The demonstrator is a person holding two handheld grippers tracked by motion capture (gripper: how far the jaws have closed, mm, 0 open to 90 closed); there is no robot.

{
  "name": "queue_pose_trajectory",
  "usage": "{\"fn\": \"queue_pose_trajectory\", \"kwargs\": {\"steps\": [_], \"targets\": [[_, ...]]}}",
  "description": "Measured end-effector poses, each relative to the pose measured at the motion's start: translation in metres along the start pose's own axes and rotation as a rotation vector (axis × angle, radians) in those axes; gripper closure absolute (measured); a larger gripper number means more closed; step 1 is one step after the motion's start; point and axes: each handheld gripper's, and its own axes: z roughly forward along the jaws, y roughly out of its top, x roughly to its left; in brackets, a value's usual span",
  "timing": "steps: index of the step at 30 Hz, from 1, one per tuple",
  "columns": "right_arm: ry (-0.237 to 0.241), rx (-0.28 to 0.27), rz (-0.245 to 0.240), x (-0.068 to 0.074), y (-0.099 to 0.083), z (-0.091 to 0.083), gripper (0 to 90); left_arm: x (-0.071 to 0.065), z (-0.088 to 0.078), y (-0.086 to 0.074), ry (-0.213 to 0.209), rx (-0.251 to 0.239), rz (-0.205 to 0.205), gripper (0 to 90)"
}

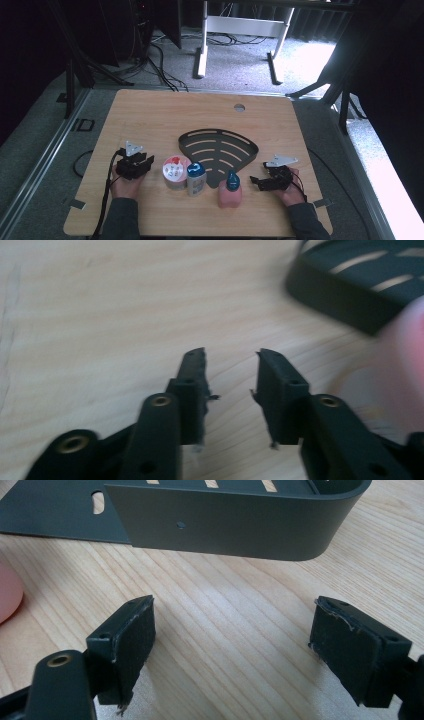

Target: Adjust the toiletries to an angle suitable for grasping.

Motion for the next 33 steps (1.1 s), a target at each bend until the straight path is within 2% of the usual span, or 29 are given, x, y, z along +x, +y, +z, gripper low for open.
{"fn": "queue_pose_trajectory", "kwargs": {"steps": [3,8,11,14,16,19,21,29,33], "targets": [[0.0,0.0,-0.001,0.0,0.0,0.0,18.0,-0.006,-0.007,0.009,-0.022,-0.012,0.041,76.0],[0.0,0.0,0.0,0.0,0.0,0.0,18.0,-0.014,-0.01,0.025,-0.075,-0.018,0.073,88.1],[0.0,0.001,0.001,0.0,0.0,0.0,18.0,-0.023,-0.008,0.035,-0.111,-0.012,0.118,89.7],[0.0,0.001,0.001,0.0,0.0,0.0,18.0,-0.034,-0.003,0.043,-0.13,0.012,0.168,89.7],[0.0,0.001,0.001,0.0,0.0,0.0,18.0,-0.039,0.001,0.047,-0.142,0.02,0.185,89.6],[0.0,0.001,0.001,0.0,0.0,0.0,18.0,-0.044,0.007,0.052,-0.17,0.032,0.192,89.6],[0.0,0.001,0.001,0.0,0.0,0.0,18.0,-0.049,0.01,0.055,-0.171,0.036,0.208,89.6],[0.0,0.001,0.001,0.0,0.0,0.0,18.0,-0.06,0.018,0.06,-0.204,0.061,0.225,89.5],[0.0,0.0,0.001,0.0,0.0,0.0,18.0,-0.062,0.022,0.063,-0.23,0.058,0.199,89.5]]}}
